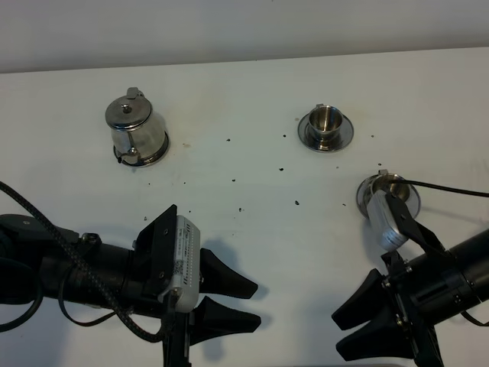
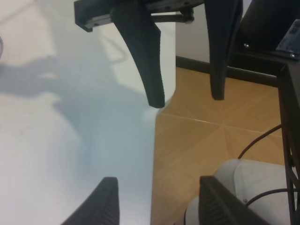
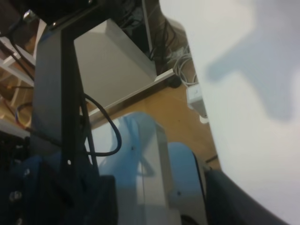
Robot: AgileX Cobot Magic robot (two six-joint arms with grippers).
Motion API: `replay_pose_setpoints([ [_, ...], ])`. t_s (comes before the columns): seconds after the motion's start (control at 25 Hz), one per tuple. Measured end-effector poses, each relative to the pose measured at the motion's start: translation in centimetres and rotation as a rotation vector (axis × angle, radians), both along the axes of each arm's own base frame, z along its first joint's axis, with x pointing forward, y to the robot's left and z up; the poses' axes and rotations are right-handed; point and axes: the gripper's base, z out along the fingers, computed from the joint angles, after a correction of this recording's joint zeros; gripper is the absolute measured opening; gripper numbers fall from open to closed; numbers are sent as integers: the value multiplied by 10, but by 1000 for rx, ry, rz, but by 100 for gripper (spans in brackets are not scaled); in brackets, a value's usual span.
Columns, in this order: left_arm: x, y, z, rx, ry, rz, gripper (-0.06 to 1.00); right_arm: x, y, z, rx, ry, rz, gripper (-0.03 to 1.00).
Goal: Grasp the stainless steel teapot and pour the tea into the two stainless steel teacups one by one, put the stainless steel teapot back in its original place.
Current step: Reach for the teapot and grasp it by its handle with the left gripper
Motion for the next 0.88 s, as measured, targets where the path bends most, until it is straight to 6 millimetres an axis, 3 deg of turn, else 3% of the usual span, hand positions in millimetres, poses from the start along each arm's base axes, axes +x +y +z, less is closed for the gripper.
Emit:
replay_pose_setpoints([
  [0.72, 2, -1, 1, -12, 2, 21, 43, 5, 1, 1, 15, -36, -39, 42],
  [0.88, 12, -2, 15, -41, -39, 99, 43, 16, 2, 3, -13, -57, -94, 42],
])
